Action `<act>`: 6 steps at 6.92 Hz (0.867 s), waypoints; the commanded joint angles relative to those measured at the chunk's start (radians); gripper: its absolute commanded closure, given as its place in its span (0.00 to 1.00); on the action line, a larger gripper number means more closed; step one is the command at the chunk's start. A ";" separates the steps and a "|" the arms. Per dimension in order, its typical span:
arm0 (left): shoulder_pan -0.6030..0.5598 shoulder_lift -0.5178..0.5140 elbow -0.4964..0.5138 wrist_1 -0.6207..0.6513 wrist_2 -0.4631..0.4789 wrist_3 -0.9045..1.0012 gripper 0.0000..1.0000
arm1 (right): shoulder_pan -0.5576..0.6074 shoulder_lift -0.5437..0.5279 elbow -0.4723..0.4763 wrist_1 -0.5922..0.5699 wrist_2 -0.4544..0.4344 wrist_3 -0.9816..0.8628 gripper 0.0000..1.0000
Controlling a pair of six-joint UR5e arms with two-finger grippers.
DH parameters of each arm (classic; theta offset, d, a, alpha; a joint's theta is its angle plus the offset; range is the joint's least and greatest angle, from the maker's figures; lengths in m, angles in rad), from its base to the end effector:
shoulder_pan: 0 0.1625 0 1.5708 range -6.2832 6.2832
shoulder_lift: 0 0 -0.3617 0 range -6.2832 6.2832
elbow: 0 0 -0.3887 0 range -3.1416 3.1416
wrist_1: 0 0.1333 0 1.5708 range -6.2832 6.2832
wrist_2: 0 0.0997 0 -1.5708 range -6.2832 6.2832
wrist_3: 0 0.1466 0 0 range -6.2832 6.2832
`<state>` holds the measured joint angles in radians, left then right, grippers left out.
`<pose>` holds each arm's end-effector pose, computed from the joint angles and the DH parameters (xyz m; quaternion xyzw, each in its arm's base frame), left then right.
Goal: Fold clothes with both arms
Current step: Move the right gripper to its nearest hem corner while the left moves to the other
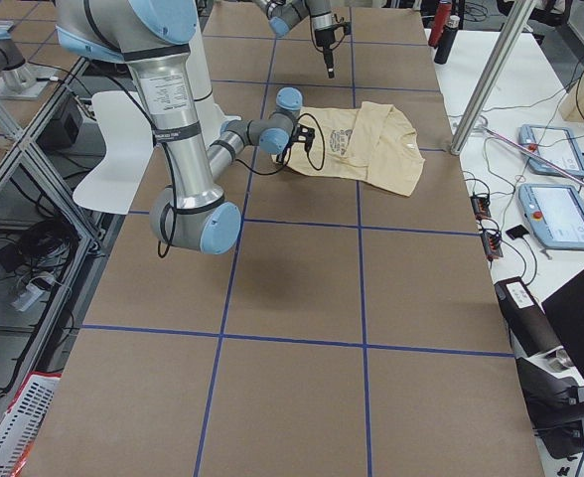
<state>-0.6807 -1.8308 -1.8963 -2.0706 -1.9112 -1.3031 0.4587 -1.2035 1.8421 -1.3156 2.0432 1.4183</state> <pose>0.4021 -0.4341 0.2735 0.1034 0.5190 -0.0874 0.8440 -0.5140 -0.3281 0.2725 -0.0748 -0.4642 0.0338 0.8819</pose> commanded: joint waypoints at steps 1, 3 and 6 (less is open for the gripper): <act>0.161 0.067 -0.007 0.009 0.133 -0.045 0.01 | 0.020 0.004 0.031 0.004 0.005 0.002 1.00; 0.257 0.058 -0.018 0.087 0.149 -0.122 0.02 | 0.037 0.004 0.066 0.002 0.014 0.002 1.00; 0.314 0.058 -0.021 0.130 0.149 -0.140 0.07 | 0.040 0.004 0.066 0.006 0.017 0.002 1.00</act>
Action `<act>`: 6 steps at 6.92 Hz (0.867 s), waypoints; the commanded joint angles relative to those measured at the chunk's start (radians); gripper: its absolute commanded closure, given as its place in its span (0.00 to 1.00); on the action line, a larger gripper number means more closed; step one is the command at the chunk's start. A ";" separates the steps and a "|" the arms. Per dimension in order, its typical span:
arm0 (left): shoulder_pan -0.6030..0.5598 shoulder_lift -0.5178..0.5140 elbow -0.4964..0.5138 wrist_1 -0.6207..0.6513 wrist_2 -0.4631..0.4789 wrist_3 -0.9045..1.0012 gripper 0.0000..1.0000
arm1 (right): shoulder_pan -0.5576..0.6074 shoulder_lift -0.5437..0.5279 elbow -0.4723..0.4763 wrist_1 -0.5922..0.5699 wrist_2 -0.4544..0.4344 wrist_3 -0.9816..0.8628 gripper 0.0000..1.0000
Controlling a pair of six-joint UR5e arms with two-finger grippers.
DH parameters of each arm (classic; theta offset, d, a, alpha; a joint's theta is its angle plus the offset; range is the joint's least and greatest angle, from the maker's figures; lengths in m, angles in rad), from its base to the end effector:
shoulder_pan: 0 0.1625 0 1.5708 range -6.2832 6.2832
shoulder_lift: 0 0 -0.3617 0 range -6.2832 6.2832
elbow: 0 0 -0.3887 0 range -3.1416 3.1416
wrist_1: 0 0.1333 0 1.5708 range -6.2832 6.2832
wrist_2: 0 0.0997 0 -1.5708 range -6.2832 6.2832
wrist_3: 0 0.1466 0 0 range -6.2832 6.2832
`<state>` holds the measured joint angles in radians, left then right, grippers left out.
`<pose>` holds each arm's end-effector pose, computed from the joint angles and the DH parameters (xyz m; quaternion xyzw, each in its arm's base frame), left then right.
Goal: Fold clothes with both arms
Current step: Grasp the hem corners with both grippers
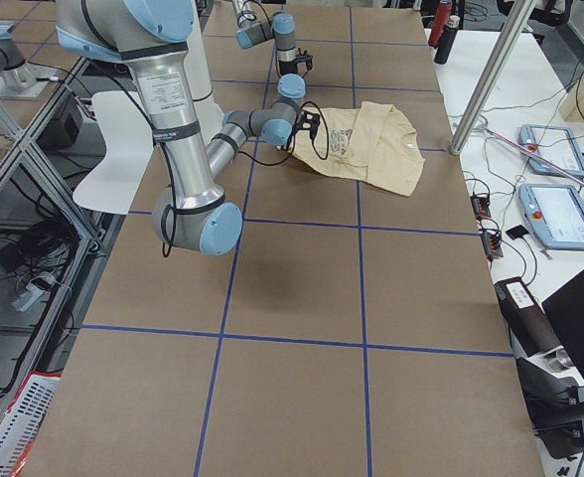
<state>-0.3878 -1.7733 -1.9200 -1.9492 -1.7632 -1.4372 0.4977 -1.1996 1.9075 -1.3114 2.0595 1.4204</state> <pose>0.4959 -0.3163 0.3192 0.0321 0.4534 -0.0700 0.8879 -0.4873 -0.3382 0.2382 -0.0594 -0.4959 0.0376 0.8655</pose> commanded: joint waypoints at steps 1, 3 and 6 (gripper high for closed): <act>0.026 -0.003 0.003 0.009 0.001 -0.006 0.10 | 0.002 -0.001 0.001 0.001 0.001 0.000 1.00; 0.041 -0.030 0.009 0.051 -0.001 -0.006 0.17 | 0.012 0.000 0.001 0.001 0.001 0.000 1.00; 0.043 -0.032 0.015 0.079 -0.001 -0.006 0.17 | 0.013 0.000 0.001 0.001 0.001 -0.002 1.00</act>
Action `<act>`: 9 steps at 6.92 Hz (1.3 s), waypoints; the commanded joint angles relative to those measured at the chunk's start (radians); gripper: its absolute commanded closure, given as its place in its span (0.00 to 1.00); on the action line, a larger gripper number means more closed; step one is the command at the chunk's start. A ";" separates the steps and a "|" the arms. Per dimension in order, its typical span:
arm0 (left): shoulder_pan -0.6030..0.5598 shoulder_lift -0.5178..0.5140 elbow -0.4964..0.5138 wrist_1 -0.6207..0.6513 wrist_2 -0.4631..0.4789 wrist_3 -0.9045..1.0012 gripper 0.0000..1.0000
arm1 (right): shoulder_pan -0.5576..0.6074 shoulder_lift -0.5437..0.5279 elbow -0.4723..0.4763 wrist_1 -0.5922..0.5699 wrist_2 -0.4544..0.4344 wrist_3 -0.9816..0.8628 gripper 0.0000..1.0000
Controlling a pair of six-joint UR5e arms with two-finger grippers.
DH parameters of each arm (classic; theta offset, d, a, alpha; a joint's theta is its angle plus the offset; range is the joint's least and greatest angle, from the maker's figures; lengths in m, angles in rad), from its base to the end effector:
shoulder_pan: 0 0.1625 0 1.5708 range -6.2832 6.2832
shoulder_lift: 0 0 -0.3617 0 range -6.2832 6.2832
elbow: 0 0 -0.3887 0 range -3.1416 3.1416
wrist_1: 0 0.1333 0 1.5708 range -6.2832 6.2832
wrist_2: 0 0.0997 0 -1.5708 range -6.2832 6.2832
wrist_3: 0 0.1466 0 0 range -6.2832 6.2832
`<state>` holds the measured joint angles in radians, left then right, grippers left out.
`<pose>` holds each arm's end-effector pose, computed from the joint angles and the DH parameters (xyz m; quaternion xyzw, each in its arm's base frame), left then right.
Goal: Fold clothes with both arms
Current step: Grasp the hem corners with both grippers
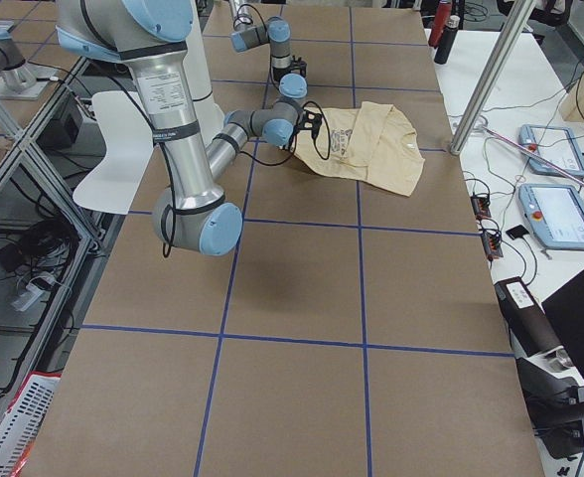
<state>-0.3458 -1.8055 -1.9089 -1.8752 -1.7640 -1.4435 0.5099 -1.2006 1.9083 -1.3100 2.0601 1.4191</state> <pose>0.5149 -0.2973 0.3189 0.0142 0.4314 -0.0575 0.9002 -0.4829 -0.3439 0.2382 -0.0560 -0.4968 0.0420 0.8650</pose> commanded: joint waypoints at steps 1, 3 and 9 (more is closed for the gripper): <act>0.001 0.002 0.004 0.005 0.000 0.000 0.17 | 0.002 0.001 0.000 0.000 0.000 0.000 1.00; 0.004 0.000 0.011 0.007 0.000 0.002 0.22 | 0.002 0.001 0.000 0.000 0.000 0.000 1.00; 0.004 -0.040 -0.007 0.091 -0.002 0.000 0.95 | 0.009 0.000 0.000 -0.002 0.002 0.000 1.00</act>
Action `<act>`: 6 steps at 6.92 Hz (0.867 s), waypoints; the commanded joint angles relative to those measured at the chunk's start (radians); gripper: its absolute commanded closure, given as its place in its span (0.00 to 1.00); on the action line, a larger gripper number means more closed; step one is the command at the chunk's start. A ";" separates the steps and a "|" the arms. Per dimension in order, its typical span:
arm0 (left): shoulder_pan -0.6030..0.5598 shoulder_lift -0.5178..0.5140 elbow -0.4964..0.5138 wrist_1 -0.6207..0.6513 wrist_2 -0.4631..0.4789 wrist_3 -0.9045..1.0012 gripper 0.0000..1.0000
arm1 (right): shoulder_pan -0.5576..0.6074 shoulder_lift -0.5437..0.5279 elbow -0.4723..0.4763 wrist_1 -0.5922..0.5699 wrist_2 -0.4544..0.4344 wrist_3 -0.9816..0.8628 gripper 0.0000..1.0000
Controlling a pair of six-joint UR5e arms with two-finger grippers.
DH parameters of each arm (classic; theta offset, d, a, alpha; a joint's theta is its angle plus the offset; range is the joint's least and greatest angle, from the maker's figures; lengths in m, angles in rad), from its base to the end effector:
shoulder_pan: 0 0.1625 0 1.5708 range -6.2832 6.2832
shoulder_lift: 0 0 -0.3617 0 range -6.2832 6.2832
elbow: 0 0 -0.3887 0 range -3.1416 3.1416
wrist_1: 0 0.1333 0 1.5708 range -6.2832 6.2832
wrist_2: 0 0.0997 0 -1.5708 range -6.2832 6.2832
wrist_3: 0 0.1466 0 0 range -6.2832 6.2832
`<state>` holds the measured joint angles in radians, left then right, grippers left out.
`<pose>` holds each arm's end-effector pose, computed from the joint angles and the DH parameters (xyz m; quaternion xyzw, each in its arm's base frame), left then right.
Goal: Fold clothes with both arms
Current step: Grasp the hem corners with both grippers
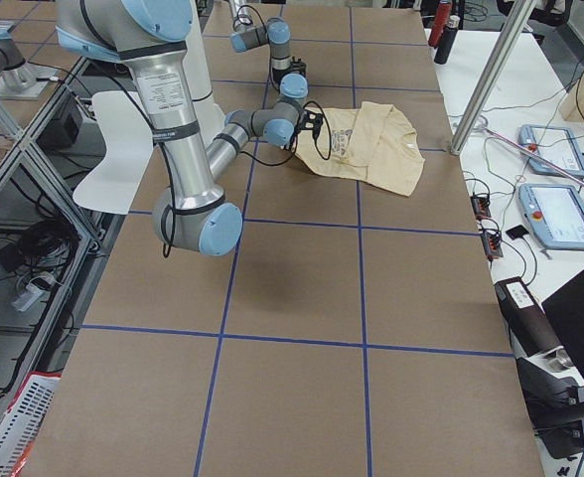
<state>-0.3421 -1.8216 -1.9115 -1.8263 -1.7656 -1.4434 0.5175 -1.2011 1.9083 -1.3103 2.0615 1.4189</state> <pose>0.5171 -0.2955 0.3167 0.0089 0.4184 -0.0575 0.9064 -0.4803 -0.3473 0.2384 -0.0549 -0.4968 0.0450 0.8649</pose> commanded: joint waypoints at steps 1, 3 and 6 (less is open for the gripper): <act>0.000 -0.025 -0.006 0.045 0.000 0.000 1.00 | 0.001 -0.002 0.000 0.000 0.000 0.000 1.00; -0.006 -0.024 -0.032 0.045 -0.003 0.000 1.00 | 0.002 -0.003 -0.002 -0.001 0.000 0.000 1.00; -0.017 0.027 -0.182 0.087 -0.006 0.001 1.00 | 0.007 -0.091 0.079 -0.010 0.026 0.012 1.00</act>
<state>-0.3579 -1.8106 -2.0501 -1.7570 -1.7713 -1.4415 0.5242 -1.2336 1.9396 -1.3187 2.0816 1.4236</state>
